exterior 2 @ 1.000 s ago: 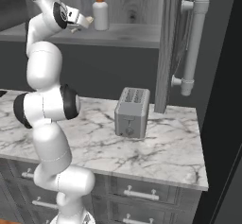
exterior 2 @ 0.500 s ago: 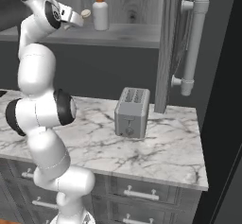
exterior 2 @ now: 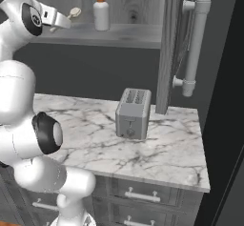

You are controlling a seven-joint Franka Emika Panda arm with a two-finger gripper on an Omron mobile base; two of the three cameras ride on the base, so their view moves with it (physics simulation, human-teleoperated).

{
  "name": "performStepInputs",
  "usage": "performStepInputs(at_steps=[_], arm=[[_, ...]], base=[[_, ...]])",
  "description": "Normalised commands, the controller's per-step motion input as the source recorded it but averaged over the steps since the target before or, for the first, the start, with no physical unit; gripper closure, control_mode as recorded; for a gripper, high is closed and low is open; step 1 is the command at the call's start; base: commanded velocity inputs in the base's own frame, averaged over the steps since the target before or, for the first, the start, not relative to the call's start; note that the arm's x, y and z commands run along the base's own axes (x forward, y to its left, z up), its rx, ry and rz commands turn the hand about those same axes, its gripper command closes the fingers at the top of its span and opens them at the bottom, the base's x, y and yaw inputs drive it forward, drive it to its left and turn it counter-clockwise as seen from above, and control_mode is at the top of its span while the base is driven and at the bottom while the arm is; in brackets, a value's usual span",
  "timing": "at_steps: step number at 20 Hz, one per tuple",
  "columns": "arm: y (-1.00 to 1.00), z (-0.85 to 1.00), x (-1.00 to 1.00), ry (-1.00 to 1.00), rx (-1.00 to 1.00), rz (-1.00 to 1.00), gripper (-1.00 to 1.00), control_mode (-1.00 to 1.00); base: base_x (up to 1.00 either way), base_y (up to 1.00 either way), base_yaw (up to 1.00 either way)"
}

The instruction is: Locate and retrieve the dish brush and soap dispenser from the cabinet. Place them next to the sink.

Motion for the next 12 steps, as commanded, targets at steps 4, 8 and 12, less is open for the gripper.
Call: performStepInputs(at_steps=[4,8,12], arm=[[-0.05,0.0,-1.0,-0.05,0.0,0.03,1.0,-1.0],[0.0,0.0,-1.0,-0.01,0.0,0.0,1.0,-1.0],[0.0,0.0,-1.0,0.0,0.0,0.01,1.0,-1.0]], base=[[0.0,0.0,0.0],[0.0,0.0,0.0],[0.0,0.0,0.0]])
